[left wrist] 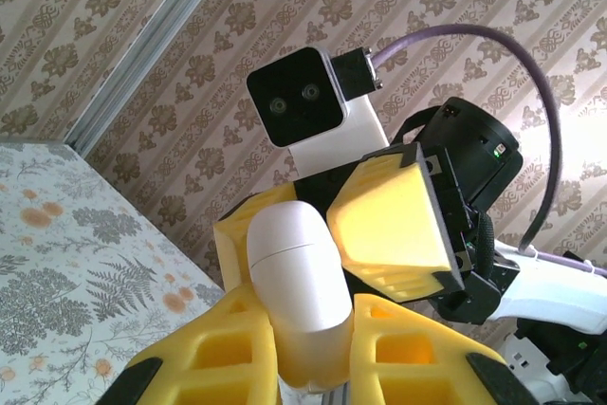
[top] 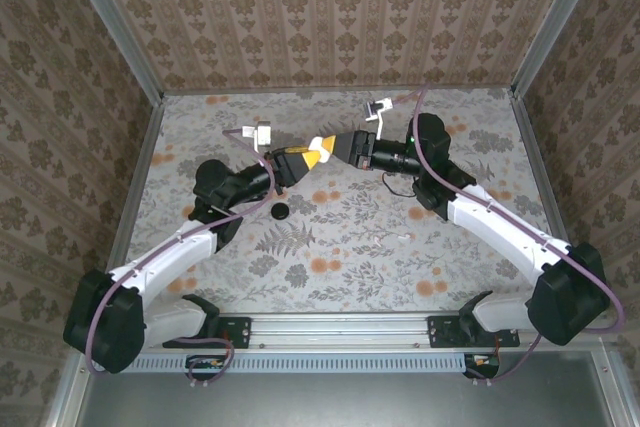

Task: Insert the wireless bluetooth earbuds into the charging case

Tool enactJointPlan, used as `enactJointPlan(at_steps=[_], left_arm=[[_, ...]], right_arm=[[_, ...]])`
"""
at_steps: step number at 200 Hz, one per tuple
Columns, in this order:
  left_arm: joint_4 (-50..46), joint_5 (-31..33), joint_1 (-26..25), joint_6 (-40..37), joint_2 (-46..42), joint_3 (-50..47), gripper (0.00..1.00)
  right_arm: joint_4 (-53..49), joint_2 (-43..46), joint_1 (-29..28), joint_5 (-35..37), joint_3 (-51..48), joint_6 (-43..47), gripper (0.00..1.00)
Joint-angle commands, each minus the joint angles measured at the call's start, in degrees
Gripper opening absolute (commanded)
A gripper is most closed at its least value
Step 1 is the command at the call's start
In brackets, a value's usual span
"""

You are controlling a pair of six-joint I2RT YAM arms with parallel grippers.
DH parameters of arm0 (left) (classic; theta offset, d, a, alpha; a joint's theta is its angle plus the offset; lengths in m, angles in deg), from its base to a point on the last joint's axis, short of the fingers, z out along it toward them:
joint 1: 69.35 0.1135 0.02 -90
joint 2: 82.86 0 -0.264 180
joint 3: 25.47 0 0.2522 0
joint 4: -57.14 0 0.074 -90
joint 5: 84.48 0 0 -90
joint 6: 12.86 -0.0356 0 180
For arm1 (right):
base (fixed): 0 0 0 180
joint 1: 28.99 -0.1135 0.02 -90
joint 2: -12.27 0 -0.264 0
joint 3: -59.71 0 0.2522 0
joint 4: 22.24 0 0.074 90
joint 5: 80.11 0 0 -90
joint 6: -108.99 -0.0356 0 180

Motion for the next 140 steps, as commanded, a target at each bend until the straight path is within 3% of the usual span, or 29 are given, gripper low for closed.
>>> enactJointPlan(at_steps=[1, 20, 63, 140], left_arm=[[2.4, -2.3, -0.3, 1.2, 0.0, 2.0, 0.0], [1.4, -2.9, -0.3, 1.0, 0.1, 2.3, 0.0], [-2.1, -3.7, 0.1, 0.1, -0.5, 3.2, 0.12], [-8.0, -4.1, 1.6, -1.8, -1.7, 4.3, 0.46]], right_arm=[[3.9, -0.6, -0.3, -2.3, 2.0, -0.3, 0.28], [4.1, -0.7, -0.3, -3.0, 1.9, 0.6, 0.22], [1.7, 0.8, -0.3, -3.8, 1.2, 5.2, 0.15], [-5.4, 3.5, -0.3, -2.1, 2.2, 12.2, 0.11]])
